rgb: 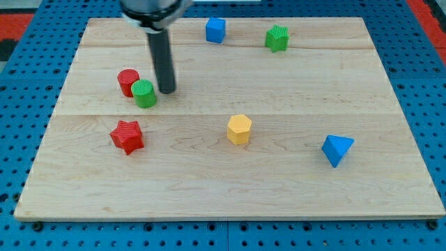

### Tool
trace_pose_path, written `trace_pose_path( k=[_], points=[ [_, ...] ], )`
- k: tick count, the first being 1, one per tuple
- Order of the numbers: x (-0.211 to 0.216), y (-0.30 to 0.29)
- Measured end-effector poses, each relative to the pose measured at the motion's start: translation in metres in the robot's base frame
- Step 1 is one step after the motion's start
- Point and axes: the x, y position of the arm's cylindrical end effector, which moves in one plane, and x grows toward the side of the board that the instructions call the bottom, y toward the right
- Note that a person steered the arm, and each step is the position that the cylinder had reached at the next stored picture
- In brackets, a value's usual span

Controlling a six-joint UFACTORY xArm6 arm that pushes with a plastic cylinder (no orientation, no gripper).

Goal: Slide the blue triangle towards bottom center

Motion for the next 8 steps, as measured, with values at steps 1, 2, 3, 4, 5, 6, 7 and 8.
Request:
trace_pose_path(
  k=[1,2,3,4,5,6,7,8],
  points=[
    [0.024,-0.02],
    [0.032,-0.011],
    [0.034,0.094],
    [0.036,0.224],
    [0.092,0.362],
    [0.119,0.368],
    [0.124,0.322],
    [0.127,0.256]
  ],
)
